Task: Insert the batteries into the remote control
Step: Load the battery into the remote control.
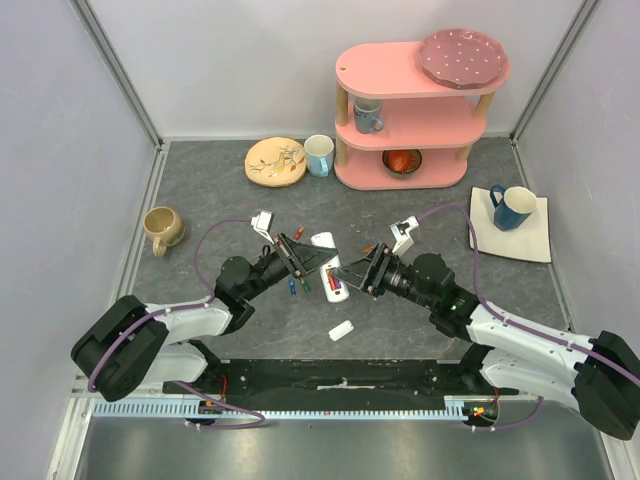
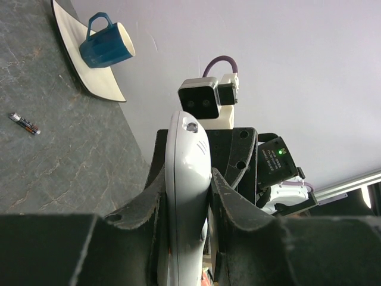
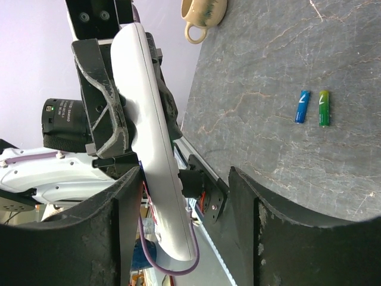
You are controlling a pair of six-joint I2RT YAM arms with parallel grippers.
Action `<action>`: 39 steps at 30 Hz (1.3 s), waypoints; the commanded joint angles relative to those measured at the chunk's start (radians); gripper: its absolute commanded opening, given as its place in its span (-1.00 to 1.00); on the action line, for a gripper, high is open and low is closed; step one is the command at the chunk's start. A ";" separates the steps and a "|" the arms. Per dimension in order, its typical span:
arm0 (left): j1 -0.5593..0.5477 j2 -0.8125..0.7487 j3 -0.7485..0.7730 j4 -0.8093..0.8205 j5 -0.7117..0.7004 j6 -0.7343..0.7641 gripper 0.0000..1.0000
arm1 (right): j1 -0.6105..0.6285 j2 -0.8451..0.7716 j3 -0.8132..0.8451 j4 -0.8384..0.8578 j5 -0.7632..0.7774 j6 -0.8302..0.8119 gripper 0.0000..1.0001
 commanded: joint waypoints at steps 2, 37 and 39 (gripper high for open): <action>0.010 -0.036 0.026 0.208 -0.007 -0.022 -0.96 | 0.001 0.021 0.031 -0.159 -0.023 -0.063 0.36; 0.016 0.110 0.003 0.327 0.094 -0.153 -0.96 | -0.084 0.032 0.074 0.017 -0.299 -0.169 0.02; 0.016 0.107 0.004 0.326 0.096 -0.151 -0.96 | -0.084 0.043 0.071 0.019 -0.305 -0.172 -0.01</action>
